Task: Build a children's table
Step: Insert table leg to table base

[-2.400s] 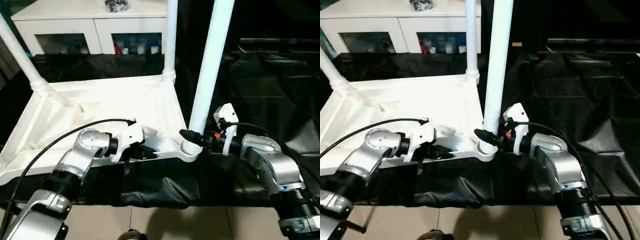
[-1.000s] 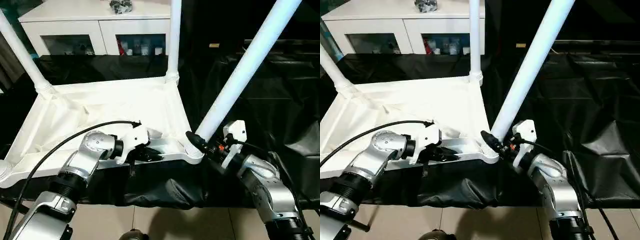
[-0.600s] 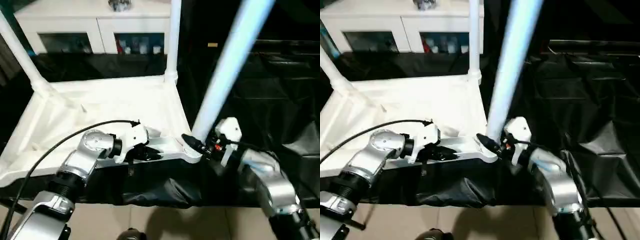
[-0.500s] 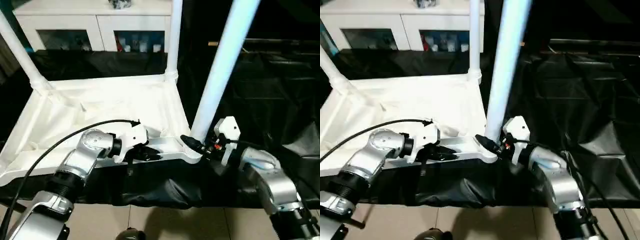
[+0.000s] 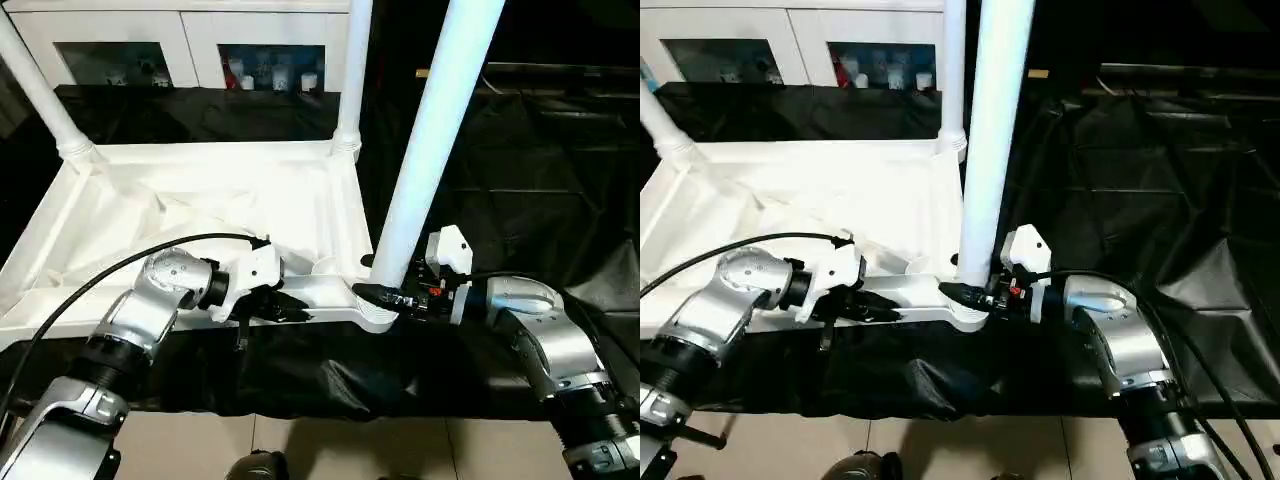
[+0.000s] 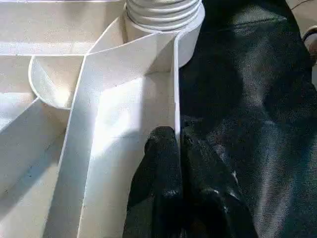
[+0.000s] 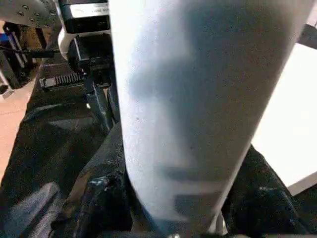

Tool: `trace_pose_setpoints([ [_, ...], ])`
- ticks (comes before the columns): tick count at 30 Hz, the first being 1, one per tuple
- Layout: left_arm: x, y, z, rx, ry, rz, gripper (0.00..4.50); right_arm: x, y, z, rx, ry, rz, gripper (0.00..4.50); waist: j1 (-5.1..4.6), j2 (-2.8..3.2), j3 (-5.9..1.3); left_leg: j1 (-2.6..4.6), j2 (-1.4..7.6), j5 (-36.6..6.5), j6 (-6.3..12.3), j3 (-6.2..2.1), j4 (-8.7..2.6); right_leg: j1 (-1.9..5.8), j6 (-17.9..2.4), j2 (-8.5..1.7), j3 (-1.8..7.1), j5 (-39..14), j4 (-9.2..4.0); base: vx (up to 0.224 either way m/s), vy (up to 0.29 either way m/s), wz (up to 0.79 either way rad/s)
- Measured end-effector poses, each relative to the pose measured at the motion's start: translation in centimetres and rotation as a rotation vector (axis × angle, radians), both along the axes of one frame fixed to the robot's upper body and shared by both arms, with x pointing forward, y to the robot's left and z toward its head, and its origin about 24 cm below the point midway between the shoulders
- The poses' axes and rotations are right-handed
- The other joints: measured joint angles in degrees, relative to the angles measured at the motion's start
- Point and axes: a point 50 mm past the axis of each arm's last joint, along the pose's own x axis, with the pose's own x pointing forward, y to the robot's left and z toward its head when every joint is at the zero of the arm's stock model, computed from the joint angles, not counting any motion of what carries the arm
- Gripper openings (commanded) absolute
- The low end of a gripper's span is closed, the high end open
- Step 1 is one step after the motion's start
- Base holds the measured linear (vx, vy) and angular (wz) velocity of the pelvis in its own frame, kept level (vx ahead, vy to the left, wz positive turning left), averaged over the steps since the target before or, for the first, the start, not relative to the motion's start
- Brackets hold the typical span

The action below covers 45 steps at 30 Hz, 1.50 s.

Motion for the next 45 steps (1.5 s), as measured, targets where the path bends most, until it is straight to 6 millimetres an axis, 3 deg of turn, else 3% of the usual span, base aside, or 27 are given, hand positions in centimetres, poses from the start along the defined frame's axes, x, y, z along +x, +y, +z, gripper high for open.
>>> trace_pose_setpoints([
  [6, 0.3, 0.2, 0.2, -0.014, -0.015, 0.034, 0.0, 0.7, 0.5, 0.0, 0.036, -0.018, -0.026, 1.9, -0.15, -0.27, 0.73, 0.11, 0.0, 0.04, -0.08, 0.0, -0.22, -0.1, -0.14, 0.0, 0.01, 0.08, -0.06, 0.0, 0.0, 0.0],
  [9, 0.8, -0.1, 0.3, -0.02, -0.041, 0.133, 0.0, 1.9, 0.9, -0.2, 0.066, -0.037, -0.154, 1.9, -0.27, -0.15, 0.92, 0.12, 0.0, 0.15, -0.25, 0.0, -0.34, -0.28, -0.31, 0.0, 0.01, 0.18, -0.12, 0.0, 0.0, 0.0],
  [14, 1.8, -3.2, 0.7, -0.04, -0.119, 0.349, 0.0, 4.7, 1.4, 0.1, 0.121, -0.06, -0.536, 1.9, -0.38, -0.07, 1.44, 0.09, 0.0, 0.19, -0.32, 0.0, -0.37, -0.45, -0.45, 0.0, 0.06, 0.26, -0.31, 0.0, 0.0, 0.0],
  [20, 1.6, -5.7, 1.0, -0.058, -0.173, 0.481, 0.0, 6.5, 2.5, 0.7, 0.128, -0.094, -0.731, 1.9, -0.51, -0.11, 1.41, 0.01, 0.06, 0.26, -0.33, 0.03, -0.4, -0.57, -0.84, 0.05, 0.0, 0.65, -0.38, 0.028, -0.005, -0.01],
  [28, 1.6, -6.3, 1.1, -0.049, -0.195, 0.539, 0.0, 7.2, 3.3, 0.8, 0.128, -0.113, -0.782, 1.9, -0.77, -0.28, 1.33, -0.05, 0.16, 0.39, -0.03, 0.03, -0.35, -0.6, -0.91, 0.13, -0.05, 0.57, -0.41, 0.007, -0.002, 0.0],
  [34, 1.5, -5.7, 1.1, -0.03, -0.205, 0.547, 0.0, 7.4, 4.2, 0.7, 0.138, -0.112, -0.784, 1.9, -1.88, -0.53, 1.27, -0.05, 0.16, 0.35, -0.12, 0.03, -0.34, -0.6, -0.91, 0.13, -0.05, 0.57, -0.41, 0.0, 0.0, 0.0],
  [37, 1.4, -5.4, 1.1, -0.025, -0.208, 0.546, 0.0, 7.4, 4.3, 0.5, 0.131, -0.105, -0.773, 2.6, -2.1, -0.54, 1.27, -0.05, 0.16, 0.4, -0.04, 0.03, -0.31, -0.59, -0.91, 0.13, -0.04, 0.57, -0.4, 0.0, 0.0, 0.0],
  [40, 1.4, -5.3, 1.1, -0.024, -0.212, 0.545, 0.0, 7.3, 4.2, 0.1, 0.127, -0.087, -0.76, 2.68, -2.12, -0.54, 1.27, -0.06, 0.16, 0.41, -0.03, 0.03, -0.31, -0.6, -0.91, 0.14, -0.05, 0.57, -0.39, 0.0, 0.0, 0.0],
  [41, 1.4, -5.2, 1.1, -0.027, -0.217, 0.54, 0.0, 7.3, 4.1, 0.1, 0.134, -0.091, -0.753, 2.92, -2.17, -0.53, 1.27, -0.06, 0.17, 0.41, -0.03, 0.03, -0.3, -0.6, -0.91, 0.13, -0.05, 0.57, -0.38, 0.0, 0.0, 0.0],
  [45, 1.3, -5.1, 1.1, -0.045, -0.225, 0.51, 0.0, 7.2, 4.1, 0.1, 0.149, -0.097, -0.717, 3.2, -2.23, -0.52, 1.28, -0.2, 0.18, 0.41, -0.02, 0.03, -0.25, -0.74, -0.91, 0.14, -0.06, 0.57, -0.27, 0.0, 0.0, 0.0],
])
